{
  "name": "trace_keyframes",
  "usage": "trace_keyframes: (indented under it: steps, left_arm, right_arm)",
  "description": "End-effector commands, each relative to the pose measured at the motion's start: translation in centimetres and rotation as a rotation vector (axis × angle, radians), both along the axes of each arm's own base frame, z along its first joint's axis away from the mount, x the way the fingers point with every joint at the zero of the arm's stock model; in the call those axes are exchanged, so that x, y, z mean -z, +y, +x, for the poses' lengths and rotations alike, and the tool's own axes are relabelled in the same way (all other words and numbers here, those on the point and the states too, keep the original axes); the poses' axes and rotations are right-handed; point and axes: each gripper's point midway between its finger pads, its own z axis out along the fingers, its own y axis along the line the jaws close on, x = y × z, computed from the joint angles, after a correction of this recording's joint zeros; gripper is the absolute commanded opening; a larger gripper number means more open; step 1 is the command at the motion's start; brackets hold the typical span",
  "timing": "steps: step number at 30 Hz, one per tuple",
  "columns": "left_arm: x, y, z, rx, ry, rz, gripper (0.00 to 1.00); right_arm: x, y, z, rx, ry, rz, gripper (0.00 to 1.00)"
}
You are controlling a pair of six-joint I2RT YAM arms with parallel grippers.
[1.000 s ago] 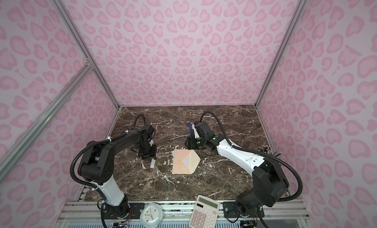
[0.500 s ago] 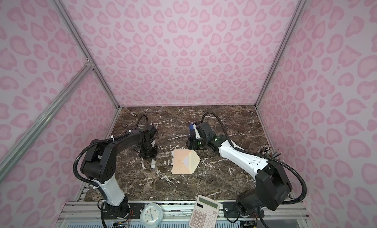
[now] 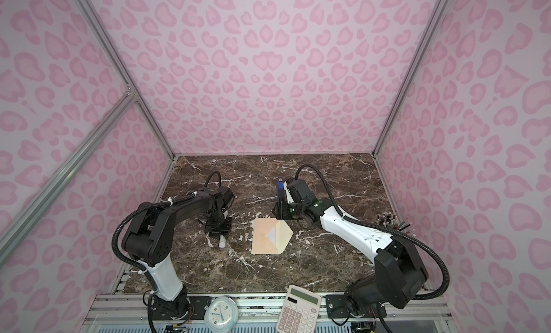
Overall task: Place the letter into the envelope and seal it
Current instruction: 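Close the left gripper around the white glue stick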
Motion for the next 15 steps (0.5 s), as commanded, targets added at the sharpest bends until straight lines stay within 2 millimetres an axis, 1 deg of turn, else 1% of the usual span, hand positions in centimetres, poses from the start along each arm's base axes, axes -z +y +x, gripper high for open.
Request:
trace_keyframes:
  steps: [1,4,9,12,15]
  left_arm:
    - [0.8,0.7,-0.6,0.004,0.016,0.049,0.33]
    - [0.7,0.7,-0.6,0.003,0.003,0.047,0.29]
    - [-0.3,0.4,0.2,0.007,-0.046,0.028,0.28]
    - [-1.5,0.0,0.9,0.021,-0.088,0.010,0.28]
    - [-3.9,-0.5,1.9,0.052,-0.149,-0.013,0.28]
  right_arm:
    - [0.1,-0.2,0.0,0.010,-0.003,-0.011,0.64]
    - [-0.2,-0.2,0.1,0.009,-0.010,-0.008,0.64]
    - [-0.6,-0.4,0.1,0.014,-0.017,-0.007,0.64]
    - [-1.2,-0.4,0.1,0.016,-0.027,-0.005,0.63]
    - [-2.2,-0.6,0.2,0.018,-0.049,-0.007,0.63]
